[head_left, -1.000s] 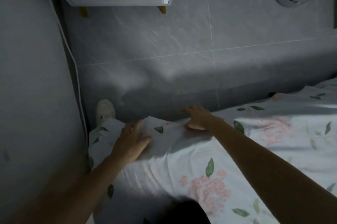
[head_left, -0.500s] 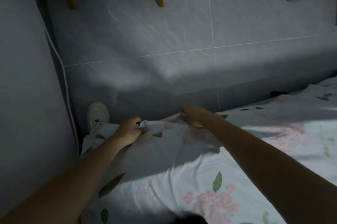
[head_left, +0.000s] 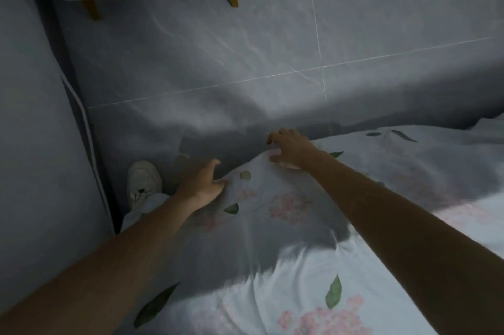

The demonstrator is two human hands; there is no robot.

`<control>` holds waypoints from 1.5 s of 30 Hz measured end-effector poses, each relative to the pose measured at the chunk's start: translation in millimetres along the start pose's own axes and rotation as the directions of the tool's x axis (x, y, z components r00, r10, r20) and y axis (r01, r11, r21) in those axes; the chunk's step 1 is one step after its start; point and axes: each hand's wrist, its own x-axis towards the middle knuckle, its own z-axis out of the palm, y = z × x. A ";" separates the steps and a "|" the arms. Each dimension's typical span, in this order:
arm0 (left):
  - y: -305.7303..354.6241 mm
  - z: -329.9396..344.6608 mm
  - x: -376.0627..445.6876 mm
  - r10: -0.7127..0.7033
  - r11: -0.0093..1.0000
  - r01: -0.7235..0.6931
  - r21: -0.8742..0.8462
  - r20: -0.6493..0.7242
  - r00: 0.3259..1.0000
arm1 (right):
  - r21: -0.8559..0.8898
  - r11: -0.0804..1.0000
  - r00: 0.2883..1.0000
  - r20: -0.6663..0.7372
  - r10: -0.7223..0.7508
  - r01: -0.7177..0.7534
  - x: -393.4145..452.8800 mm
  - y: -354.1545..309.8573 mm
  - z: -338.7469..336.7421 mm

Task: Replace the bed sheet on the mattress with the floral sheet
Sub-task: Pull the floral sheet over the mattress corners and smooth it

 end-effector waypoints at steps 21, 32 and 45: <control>11.6 34.9 39.8 0.126 0.964 -0.064 0.259 -0.229 0.965 | -0.204 0.974 0.995 0.009 0.102 -0.098 8.7 81.7 30.2; 0.5 58.0 63.7 0.203 0.965 -0.149 0.218 -0.253 0.946 | -0.150 0.988 1.000 -0.002 0.031 -0.031 77.7 89.3 82.9; 144.4 -28.5 -23.6 0.350 0.834 -0.190 0.519 -0.230 0.908 | -0.001 0.995 0.956 -0.279 0.092 -0.096 -93.1 99.0 -57.2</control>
